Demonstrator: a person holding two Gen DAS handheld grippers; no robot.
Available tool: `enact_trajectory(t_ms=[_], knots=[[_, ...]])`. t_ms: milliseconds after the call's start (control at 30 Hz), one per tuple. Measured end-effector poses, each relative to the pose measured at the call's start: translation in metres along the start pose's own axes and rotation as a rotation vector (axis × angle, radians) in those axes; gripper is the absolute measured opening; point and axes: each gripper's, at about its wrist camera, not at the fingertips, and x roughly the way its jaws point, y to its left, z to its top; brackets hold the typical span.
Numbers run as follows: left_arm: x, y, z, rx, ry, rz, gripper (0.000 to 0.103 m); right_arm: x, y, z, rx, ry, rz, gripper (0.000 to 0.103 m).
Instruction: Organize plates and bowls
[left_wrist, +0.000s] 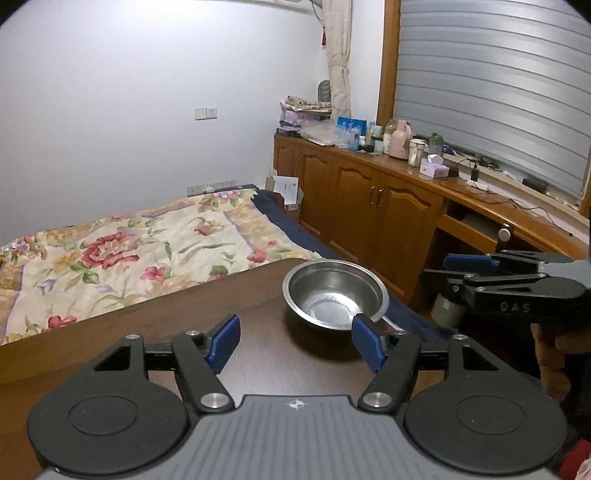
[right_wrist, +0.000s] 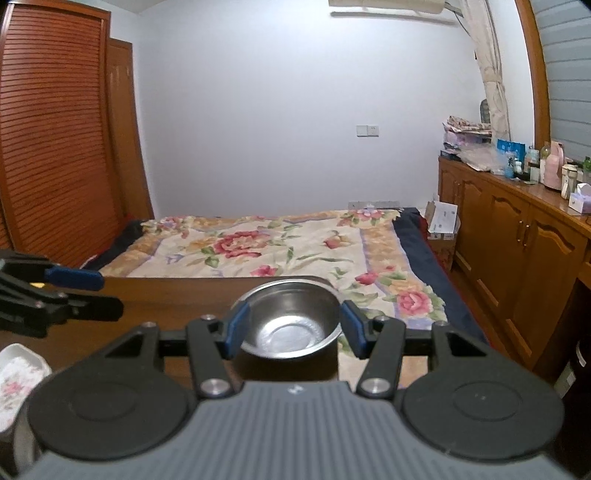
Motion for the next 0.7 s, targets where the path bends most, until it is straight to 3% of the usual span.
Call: enact_trajectory(t_ms=[400, 700], knots=[[0.052, 0.019, 0.013, -0.059, 0.068, -0.01, 0.07, 0.048, -0.021, -0.006, 0.047, 0.076, -0.01, 0.055], [0.084, 0.019, 0.019, -0.049, 0.119, -0.026, 0.062, 0.07, -0.031, -0.011, 0.097, 0.122, 0.013, 0.055]])
